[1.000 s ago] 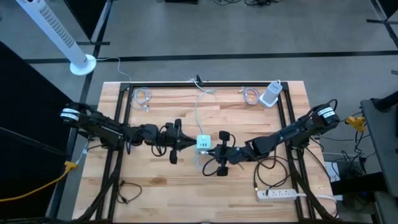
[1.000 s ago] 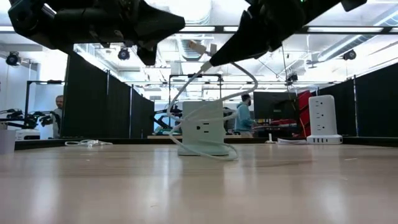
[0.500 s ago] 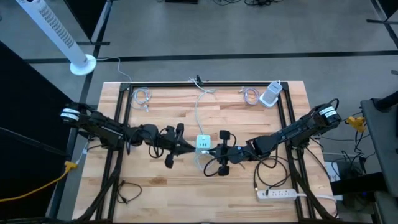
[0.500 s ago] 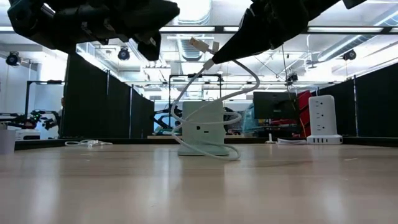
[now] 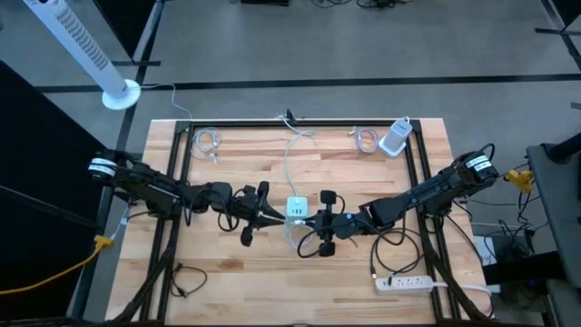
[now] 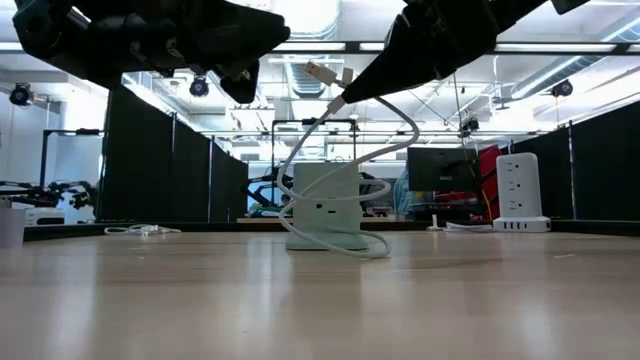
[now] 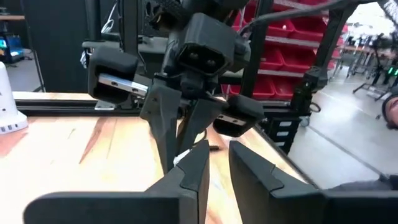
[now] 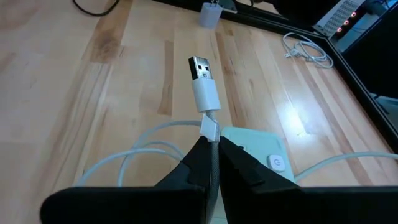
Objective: Insert USB
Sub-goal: Insert the green charger cable into the pink outlet extension
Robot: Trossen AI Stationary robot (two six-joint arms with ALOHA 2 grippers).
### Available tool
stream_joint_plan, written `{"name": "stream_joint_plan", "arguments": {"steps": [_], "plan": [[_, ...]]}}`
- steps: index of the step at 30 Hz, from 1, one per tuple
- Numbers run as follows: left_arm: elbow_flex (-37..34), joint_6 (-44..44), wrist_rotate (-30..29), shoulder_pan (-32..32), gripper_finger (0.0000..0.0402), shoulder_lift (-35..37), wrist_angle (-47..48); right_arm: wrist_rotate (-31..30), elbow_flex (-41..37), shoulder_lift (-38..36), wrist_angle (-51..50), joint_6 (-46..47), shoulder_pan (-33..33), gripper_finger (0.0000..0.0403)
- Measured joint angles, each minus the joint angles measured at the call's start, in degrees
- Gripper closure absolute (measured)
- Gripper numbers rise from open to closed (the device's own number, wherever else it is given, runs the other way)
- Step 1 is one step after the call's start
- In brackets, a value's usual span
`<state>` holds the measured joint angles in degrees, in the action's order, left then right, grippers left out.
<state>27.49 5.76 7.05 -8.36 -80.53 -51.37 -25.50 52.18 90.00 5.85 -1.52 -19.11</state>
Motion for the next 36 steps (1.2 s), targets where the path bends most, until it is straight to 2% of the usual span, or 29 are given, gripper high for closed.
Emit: {"name": "stream_joint_plan", "arguments": {"steps": [6,10,14,20,24,30,36], "plan": [[0.0,-14.51,-1.54,-2.33,0.0316,-0.8,1.17,0.0,0.0,0.0,0.02,1.75,0.02,0.0396],[0.0,-27.5,-10.72,-3.68,0.0284,-2.31,4.09,-0.01,0.0,0.0,0.04,2.95,0.02,0.0396],[1.1,-28.76,-19.33,-3.87,0.0247,-3.48,3.98,0.0,0.0,0.0,0.02,4.03,0.02,0.0396],[3.49,-32.82,-19.59,-4.39,0.0185,-3.67,4.67,-0.01,0.0,0.0,0.05,4.46,0.02,0.0396],[5.6,-33.79,-18.63,-4.67,0.0154,-4.51,10.16,-0.02,0.0,0.07,-0.02,4.5,0.02,0.0396],[9.93,-34.74,-18.49,-5.55,0.0149,-8.75,11.53,-0.04,0.01,0.11,-0.01,4.46,0.02,0.0396],[14.28,-35.95,-18.51,-6.12,0.0182,-11.1,16.94,-0.02,0.02,0.13,-0.58,4.5,0.02,0.0396]]}}
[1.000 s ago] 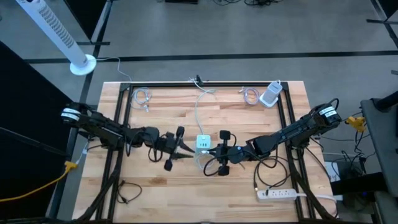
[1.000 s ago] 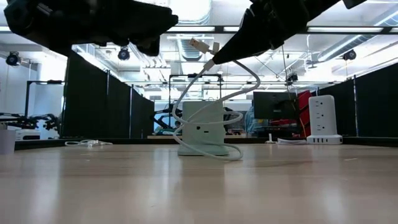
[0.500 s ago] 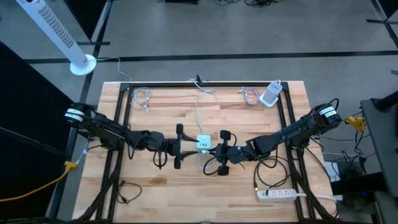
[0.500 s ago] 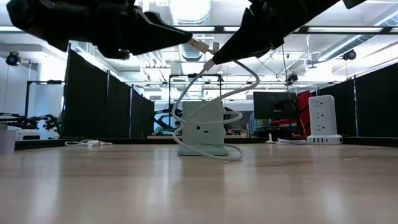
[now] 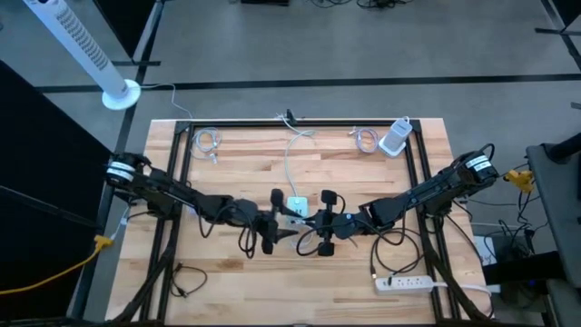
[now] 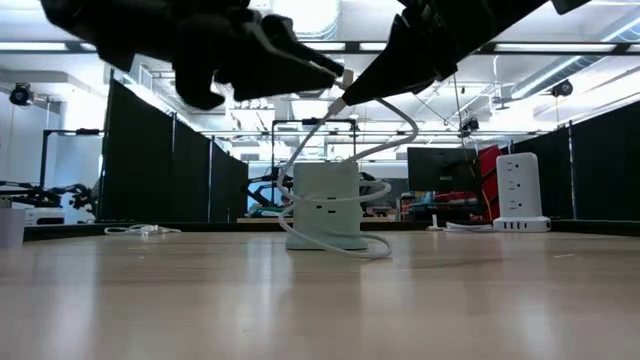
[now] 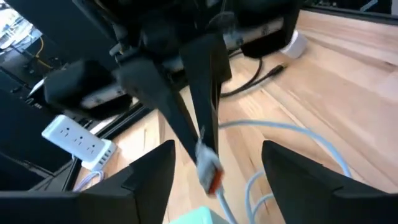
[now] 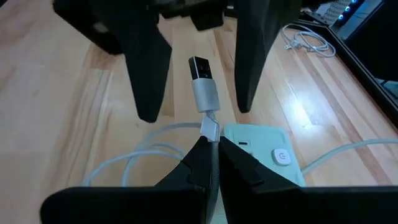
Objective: Insert USB
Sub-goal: Insert the green charger cable into the pink outlet extension
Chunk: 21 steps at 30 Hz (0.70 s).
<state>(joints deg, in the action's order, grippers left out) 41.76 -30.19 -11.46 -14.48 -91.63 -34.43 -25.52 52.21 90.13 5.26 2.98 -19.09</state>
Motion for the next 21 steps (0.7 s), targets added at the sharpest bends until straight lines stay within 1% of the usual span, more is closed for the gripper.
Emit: {"name": "stream_joint_plan", "arguments": {"steps": [1,4,8,10,14,18,21], "plan": [[0.51,0.0,-0.22,-0.1,0.0191,-0.04,1.05,0.0,0.0,0.0,-0.4,0.01,0.0,0.0396],[1.78,0.88,-3.73,-0.48,0.0221,-0.13,5.27,0.01,0.0,0.0,-1.54,0.8,0.0,0.0396],[3.63,1.11,-8.17,-1.23,0.0274,-0.07,11.13,0.0,-0.02,0.02,-2.06,1.46,0.0,0.0396],[4.22,1.16,-8.57,-1.31,0.0302,-0.07,13.58,0.0,0.0,0.04,-2.06,1.46,0.0,0.0396],[4.86,1.31,-8.57,-1.36,0.0346,-0.06,14.21,0.0,0.0,0.04,-2.06,0.87,0.0,0.0396],[5.46,1.31,-8.57,-1.49,0.0372,0.07,14.47,0.0,0.0,0.07,-2.06,0.85,0.0,0.0396],[5.48,1.45,-8.57,-1.51,0.0375,0.5,14.51,-0.02,0.0,0.07,-1.89,0.85,0.0,0.0396]]}}
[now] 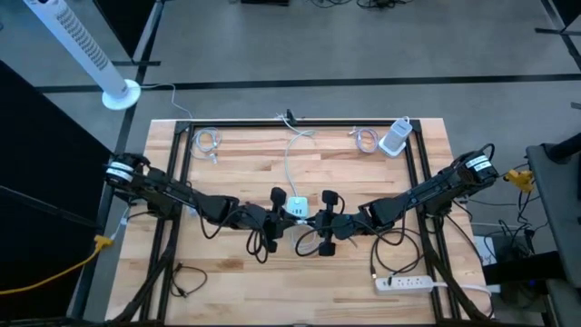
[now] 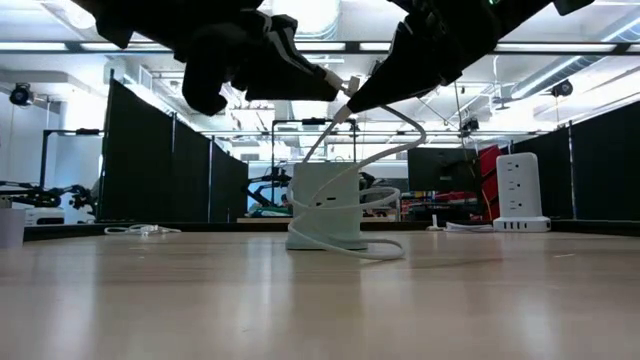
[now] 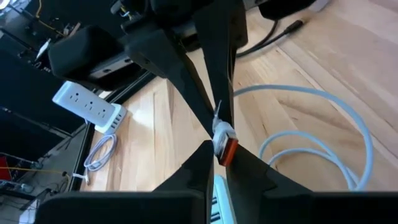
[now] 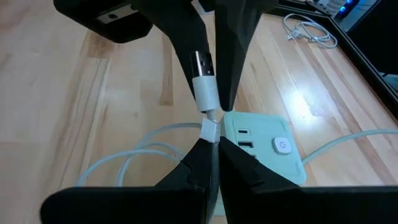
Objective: Insert USB
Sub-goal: Insert the green charger cable into the pink outlet extension
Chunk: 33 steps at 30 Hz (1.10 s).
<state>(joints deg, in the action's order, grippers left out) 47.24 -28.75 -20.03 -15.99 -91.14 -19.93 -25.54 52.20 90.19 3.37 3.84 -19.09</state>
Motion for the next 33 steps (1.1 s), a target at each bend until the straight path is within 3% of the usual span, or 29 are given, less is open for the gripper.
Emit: {"name": "stream_joint_plan", "arguments": {"steps": [11,25,29,33], "plan": [[0.0,6.89,0.0,-0.35,0.0351,0.25,-0.02,0.01,0.0,0.0,-0.17,0.0,0.0,0.0396],[0.0,6.86,0.02,-1.66,0.0318,1.69,0.9,0.0,-0.02,0.02,-0.17,0.11,0.28,0.0396],[0.0,7.67,0.0,-1.66,0.0328,1.69,0.86,0.0,-0.02,0.02,-0.16,0.23,0.39,0.0396],[-0.02,8.65,-0.15,-1.64,0.0375,1.84,0.89,0.02,-0.02,0.02,-0.15,0.32,0.37,0.0396]]}}
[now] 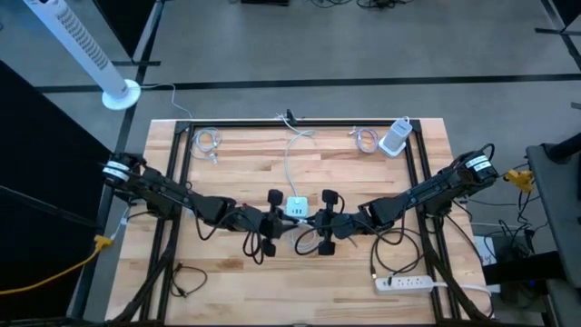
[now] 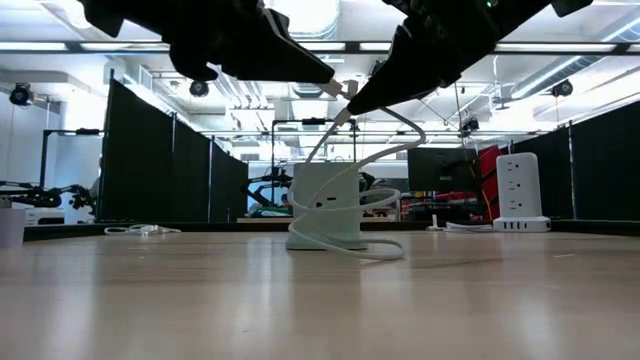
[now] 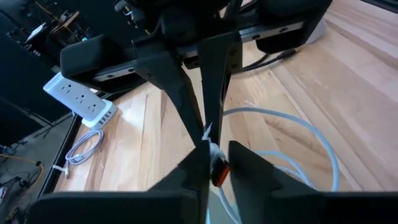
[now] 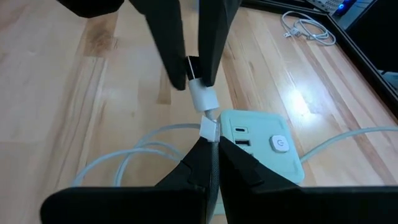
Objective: Insert USB
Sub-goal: Insert the green charger cable into the pink outlet extension
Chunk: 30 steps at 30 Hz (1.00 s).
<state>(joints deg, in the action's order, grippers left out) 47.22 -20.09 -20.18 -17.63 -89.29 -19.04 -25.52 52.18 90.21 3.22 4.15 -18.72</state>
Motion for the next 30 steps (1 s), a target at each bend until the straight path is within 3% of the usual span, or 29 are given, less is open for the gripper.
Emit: {"name": "stream_joint_plan", "arguments": {"steps": [2,13,18,25,30], "plan": [[0.02,0.37,-0.32,0.0,0.0393,0.04,0.03,0.04,0.0,0.02,-0.06,0.4,0.0,0.0396],[0.0,5.16,-2.36,0.0,0.0396,0.95,1.23,-0.05,0.0,0.02,0.01,-0.57,-0.37,0.0387],[-0.05,8.31,-2.95,0.15,0.0396,2.91,3.78,-0.08,0.2,-0.23,-3.22,-1.17,-1.75,0.0344],[-0.13,15.65,-3.28,1.81,0.0397,3.27,3.99,-2.03,6.78,-0.63,-21.89,0.72,-4.64,0.0264],[-0.24,20.59,-0.15,3.59,0.0397,3.27,3.62,-4.85,9.39,-0.66,-29.09,0.78,-6.21,0.0233]]}}
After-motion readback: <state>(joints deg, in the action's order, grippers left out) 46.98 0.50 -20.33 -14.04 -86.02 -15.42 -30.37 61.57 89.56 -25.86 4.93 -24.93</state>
